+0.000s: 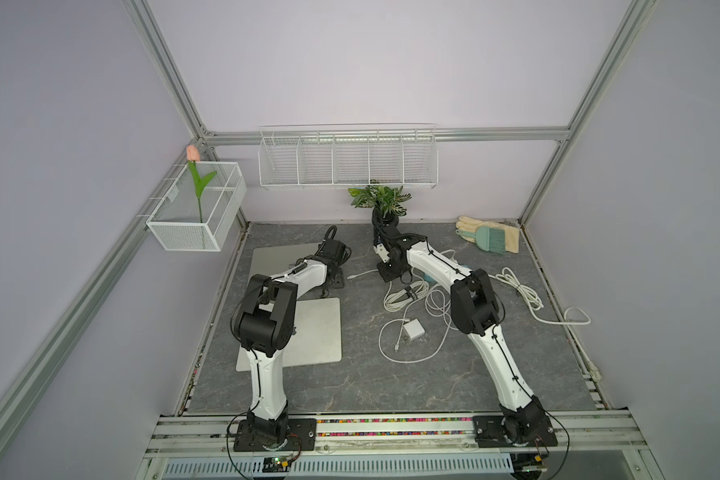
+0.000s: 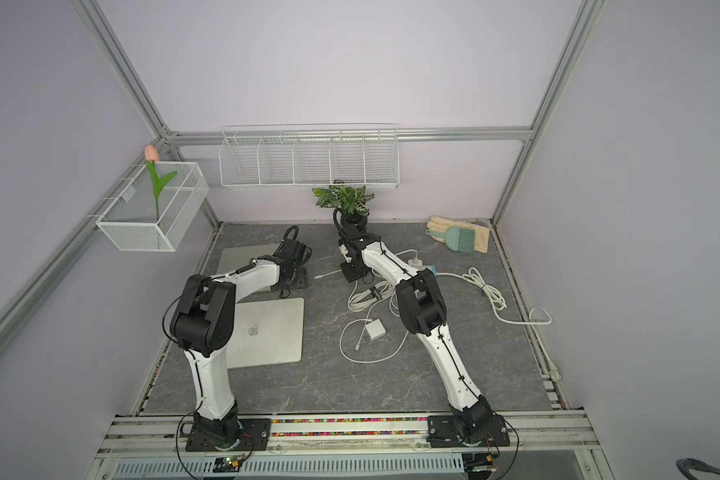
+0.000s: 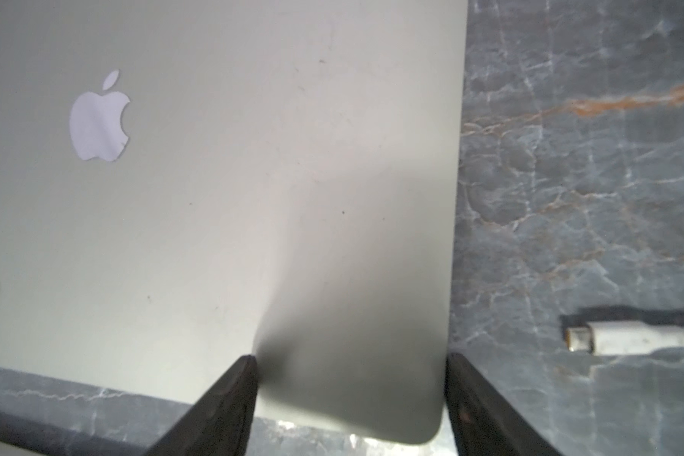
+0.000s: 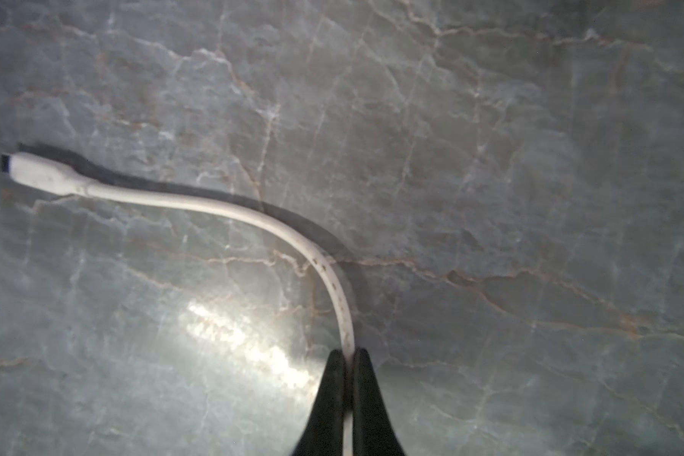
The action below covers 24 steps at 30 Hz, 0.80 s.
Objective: Unplug the laptop charger
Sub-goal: Place the charging cable at the center of the board.
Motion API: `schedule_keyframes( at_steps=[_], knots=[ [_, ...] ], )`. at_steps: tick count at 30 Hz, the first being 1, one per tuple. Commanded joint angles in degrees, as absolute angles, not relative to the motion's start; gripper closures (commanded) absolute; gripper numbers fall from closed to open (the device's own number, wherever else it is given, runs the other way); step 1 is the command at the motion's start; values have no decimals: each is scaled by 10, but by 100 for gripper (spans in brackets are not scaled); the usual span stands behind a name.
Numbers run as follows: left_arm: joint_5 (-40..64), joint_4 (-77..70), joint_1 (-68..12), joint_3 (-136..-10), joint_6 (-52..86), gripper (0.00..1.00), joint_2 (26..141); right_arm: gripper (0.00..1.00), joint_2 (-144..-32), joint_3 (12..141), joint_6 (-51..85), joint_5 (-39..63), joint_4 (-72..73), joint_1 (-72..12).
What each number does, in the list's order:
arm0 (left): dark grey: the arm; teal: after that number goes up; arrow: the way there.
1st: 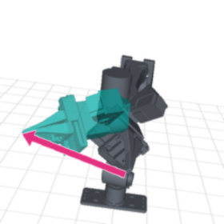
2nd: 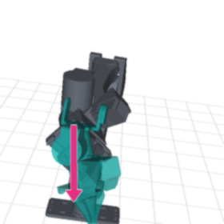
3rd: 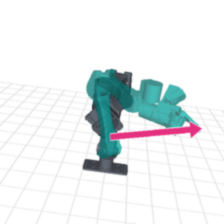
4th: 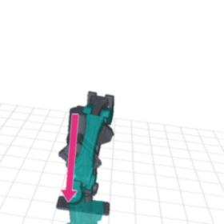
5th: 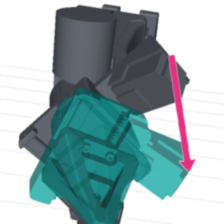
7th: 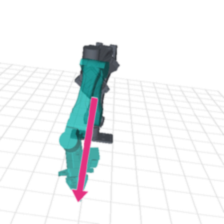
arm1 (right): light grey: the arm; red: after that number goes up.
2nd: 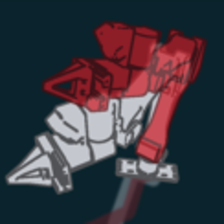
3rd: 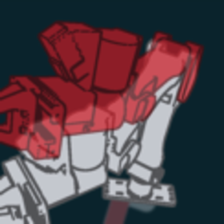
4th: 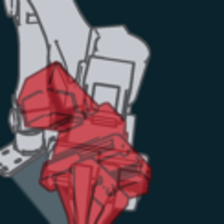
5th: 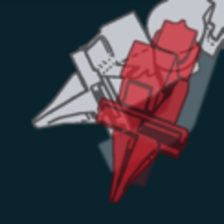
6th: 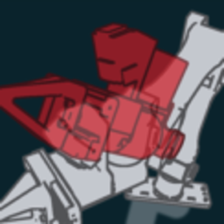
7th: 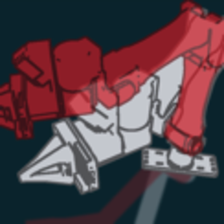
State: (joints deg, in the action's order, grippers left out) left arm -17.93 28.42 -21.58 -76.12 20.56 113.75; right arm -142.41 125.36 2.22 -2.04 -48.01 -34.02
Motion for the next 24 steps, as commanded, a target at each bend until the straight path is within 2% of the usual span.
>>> schedule_keyframes(
  at_steps=[1,3,4,5,7,13,19,24],
  knots=[
    [-189,292,-208,-729,211,24,1091,93,-1361,1209,-1,14,-437,-353],
    [-194,275,-210,-715,210,24,1071,93,-1346,1191,-2,35,-417,-353],
    [-196,263,-212,-708,207,24,1062,87,-1339,1182,-1,34,-406,-354],
    [-197,256,-214,-703,206,24,1056,76,-1336,1179,-2,31,-400,-354],
    [-201,259,-219,-708,203,24,1050,64,-1338,1187,-4,26,-407,-354],
    [-223,258,-254,-719,180,24,1021,47,-1298,1186,-20,-10,-415,-360],
    [-166,229,-267,-729,157,24,952,45,-1228,1181,-22,-18,-432,-364],
    [-136,206,-319,-782,94,25,925,44,-1169,1165,8,-20,-451,-343]
  ],
)
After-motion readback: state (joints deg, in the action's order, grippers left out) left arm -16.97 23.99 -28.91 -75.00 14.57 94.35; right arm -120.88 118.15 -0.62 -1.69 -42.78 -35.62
